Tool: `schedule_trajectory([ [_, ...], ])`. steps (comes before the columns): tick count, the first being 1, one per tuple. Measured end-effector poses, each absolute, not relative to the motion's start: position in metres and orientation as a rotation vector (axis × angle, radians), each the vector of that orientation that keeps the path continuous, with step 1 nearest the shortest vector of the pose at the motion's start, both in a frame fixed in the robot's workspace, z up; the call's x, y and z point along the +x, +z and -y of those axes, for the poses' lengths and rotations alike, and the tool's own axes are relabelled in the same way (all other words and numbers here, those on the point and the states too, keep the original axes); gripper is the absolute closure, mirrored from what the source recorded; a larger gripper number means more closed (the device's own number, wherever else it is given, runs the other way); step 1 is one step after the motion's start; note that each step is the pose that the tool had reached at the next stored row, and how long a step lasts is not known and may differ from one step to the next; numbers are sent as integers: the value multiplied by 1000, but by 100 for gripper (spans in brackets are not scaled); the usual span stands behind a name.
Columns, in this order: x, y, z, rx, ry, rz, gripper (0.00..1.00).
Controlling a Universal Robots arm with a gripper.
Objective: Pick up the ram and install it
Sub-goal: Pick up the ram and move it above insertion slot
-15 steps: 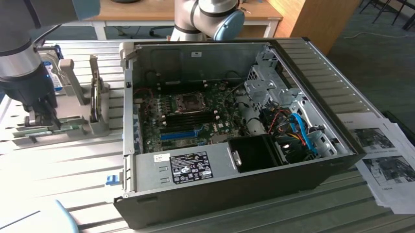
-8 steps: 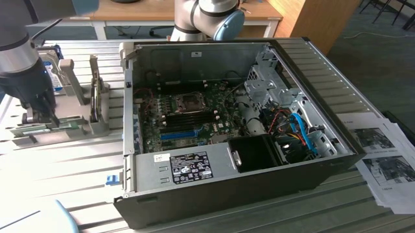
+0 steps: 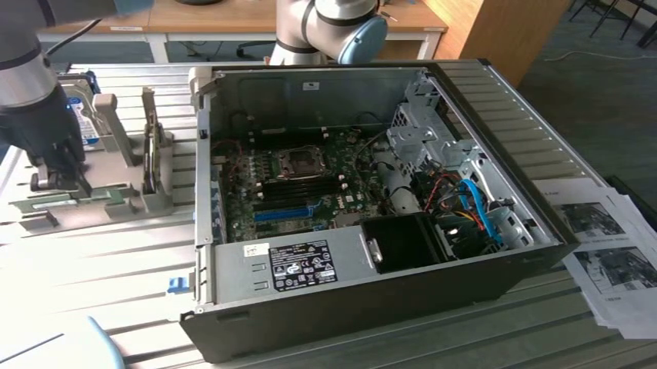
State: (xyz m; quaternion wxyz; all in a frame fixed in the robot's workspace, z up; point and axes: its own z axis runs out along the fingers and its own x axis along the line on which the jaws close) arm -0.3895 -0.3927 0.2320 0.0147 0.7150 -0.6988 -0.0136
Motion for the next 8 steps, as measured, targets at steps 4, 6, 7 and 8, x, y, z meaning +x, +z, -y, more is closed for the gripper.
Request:
schedule_trajectory([
  [4,-389,237,393,2226,-43,2175,89],
  [6,-389,240,393,2225,-43,2175,89],
  [7,-389,242,393,2225,-43,2175,89],
  [8,-389,243,393,2225,-43,2175,89],
])
